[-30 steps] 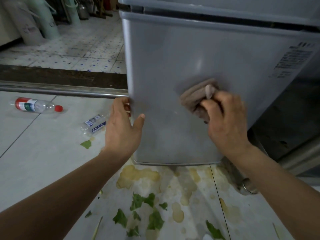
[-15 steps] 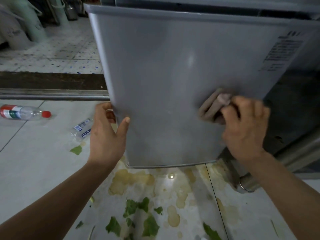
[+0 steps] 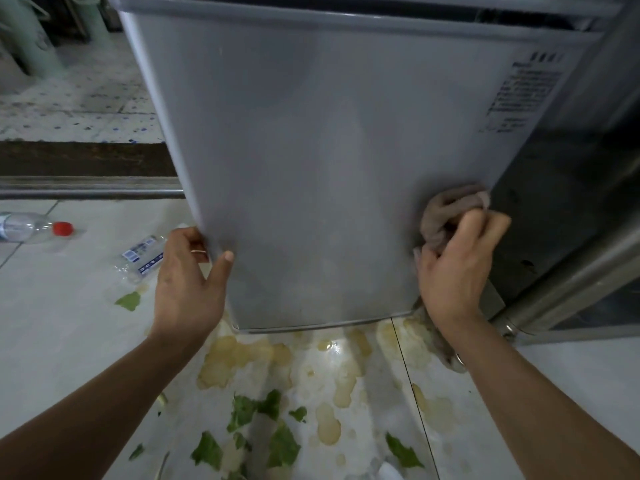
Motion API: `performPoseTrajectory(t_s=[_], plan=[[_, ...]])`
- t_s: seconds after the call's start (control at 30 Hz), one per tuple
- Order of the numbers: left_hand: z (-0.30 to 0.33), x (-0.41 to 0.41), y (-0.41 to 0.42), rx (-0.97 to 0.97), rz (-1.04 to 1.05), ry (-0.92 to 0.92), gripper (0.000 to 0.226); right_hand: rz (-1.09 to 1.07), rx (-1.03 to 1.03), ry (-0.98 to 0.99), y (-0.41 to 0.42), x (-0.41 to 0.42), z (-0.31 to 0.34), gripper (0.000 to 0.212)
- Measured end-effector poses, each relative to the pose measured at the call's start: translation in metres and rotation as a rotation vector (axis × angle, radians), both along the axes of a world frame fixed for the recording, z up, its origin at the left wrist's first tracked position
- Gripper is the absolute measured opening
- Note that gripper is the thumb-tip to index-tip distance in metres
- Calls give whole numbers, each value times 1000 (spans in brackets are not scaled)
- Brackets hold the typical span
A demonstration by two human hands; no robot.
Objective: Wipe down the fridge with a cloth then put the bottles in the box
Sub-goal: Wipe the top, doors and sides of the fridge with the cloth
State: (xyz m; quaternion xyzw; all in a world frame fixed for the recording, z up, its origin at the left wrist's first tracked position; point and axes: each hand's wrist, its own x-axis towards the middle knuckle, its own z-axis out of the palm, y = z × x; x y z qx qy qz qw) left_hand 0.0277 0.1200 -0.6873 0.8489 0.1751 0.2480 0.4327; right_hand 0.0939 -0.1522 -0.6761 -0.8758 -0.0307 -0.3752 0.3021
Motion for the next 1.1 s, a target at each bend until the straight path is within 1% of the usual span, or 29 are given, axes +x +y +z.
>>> performPoseTrajectory(t_s=[0.1,0.17,0.2,0.23,0.3,0.37,0.4,0.43,0.47,0.53,0.57,0.67,0.73,0.8,0.87,0.97,1.03,1.1], plan=[[-5,0,0,18,8,-28,27,-64,139,-116,1,5,13,48],[-9,1,0,38,6,-63,27,-105,145,-164,6,8,3,46],[-11,2,0,37,6,-73,26,-125,124,-147,9,7,-7,45],[-13,2,0,27,8,-75,26,-146,103,-102,12,6,-19,44],[-14,2,1,-7,11,-69,26,-180,82,82,15,1,-42,47],[-13,2,1,-17,6,-70,27,-176,115,283,15,-8,-54,55],[-12,2,2,-17,3,-71,27,-166,165,319,14,-9,-52,56],[-11,2,2,-17,1,-70,27,-151,228,293,12,-7,-44,55],[-11,2,2,-18,3,-65,27,-139,286,222,9,-3,-32,55],[-11,3,2,-16,10,-58,28,-126,349,77,2,8,-3,55],[-11,3,2,-12,12,-59,27,-121,366,51,-1,13,9,56],[-13,2,-1,1,16,-75,26,-89,369,103,-5,14,17,61],[-15,2,-1,19,6,-92,25,-65,345,83,-6,14,6,61],[-17,3,0,31,-13,-101,26,-107,323,69,-5,16,-14,59],[-18,3,0,19,-30,-115,26,-154,323,170,-2,15,-41,59],[-19,2,3,25,-50,-129,26,-148,313,500,5,1,-87,68],[-20,4,4,20,-67,-124,26,-170,323,664,8,-1,-99,71],[-20,5,8,20,-80,-104,26,-200,343,676,12,1,-92,65]])
